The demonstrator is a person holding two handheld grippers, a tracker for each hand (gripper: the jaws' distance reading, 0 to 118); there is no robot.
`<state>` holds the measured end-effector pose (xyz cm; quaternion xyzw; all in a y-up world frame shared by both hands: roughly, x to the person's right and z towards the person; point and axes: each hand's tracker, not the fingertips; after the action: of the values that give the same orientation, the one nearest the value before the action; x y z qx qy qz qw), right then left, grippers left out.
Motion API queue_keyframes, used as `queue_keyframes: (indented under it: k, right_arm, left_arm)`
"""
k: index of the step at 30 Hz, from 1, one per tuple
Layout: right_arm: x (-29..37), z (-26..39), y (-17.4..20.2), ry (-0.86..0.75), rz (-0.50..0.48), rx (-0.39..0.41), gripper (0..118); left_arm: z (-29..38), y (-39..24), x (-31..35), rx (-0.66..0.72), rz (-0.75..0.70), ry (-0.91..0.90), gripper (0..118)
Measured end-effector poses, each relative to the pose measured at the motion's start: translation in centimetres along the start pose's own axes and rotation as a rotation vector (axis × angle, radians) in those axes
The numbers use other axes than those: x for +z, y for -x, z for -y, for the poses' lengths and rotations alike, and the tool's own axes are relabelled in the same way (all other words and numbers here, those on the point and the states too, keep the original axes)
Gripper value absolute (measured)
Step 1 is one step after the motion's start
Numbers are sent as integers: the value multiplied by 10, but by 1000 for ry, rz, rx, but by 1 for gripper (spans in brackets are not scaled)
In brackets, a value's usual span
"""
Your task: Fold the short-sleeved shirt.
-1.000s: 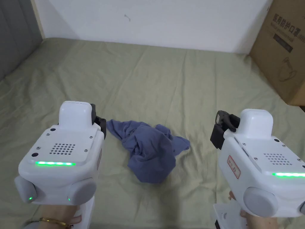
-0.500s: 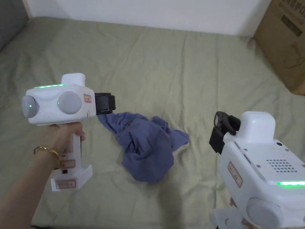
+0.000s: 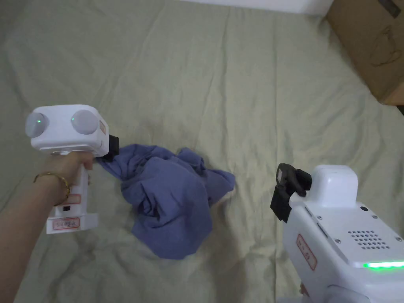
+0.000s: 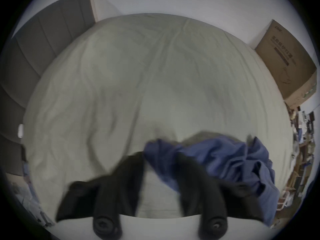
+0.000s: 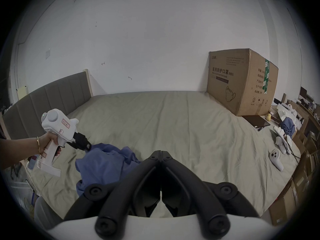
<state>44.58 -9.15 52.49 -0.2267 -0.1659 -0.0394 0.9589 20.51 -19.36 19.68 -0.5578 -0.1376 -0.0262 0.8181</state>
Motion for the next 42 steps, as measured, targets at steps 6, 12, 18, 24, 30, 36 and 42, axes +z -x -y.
queue_keyframes:
  k: [6, 12, 18, 24, 30, 36, 42]
  right_arm:
    - [-14, -3, -7, 28, 8, 1, 0]
    - [-81, -22, -4, 337, -79, 92, 5]
    - [-159, -16, 6, 574, -78, 3, 115]
    - [-208, 7, 20, 756, -47, -94, 106]
    - [-201, 13, 34, 729, -85, -18, 39]
    - [-133, -44, 9, 569, -181, -22, 3]
    - [-29, -131, -46, 349, -241, -71, 3]
  left_arm:
    - [15, -1, 23, -10, 55, -86, 4]
    - [31, 9, 77, 16, 131, -249, 4]
    - [48, 9, 106, -45, 159, -294, 4]
    - [58, 16, 103, -28, 174, -285, 4]
    - [61, 27, 100, 11, 168, -272, 4]
    - [64, 37, 129, 38, 150, -344, 4]
    - [59, 61, 207, 82, 162, -523, 4]
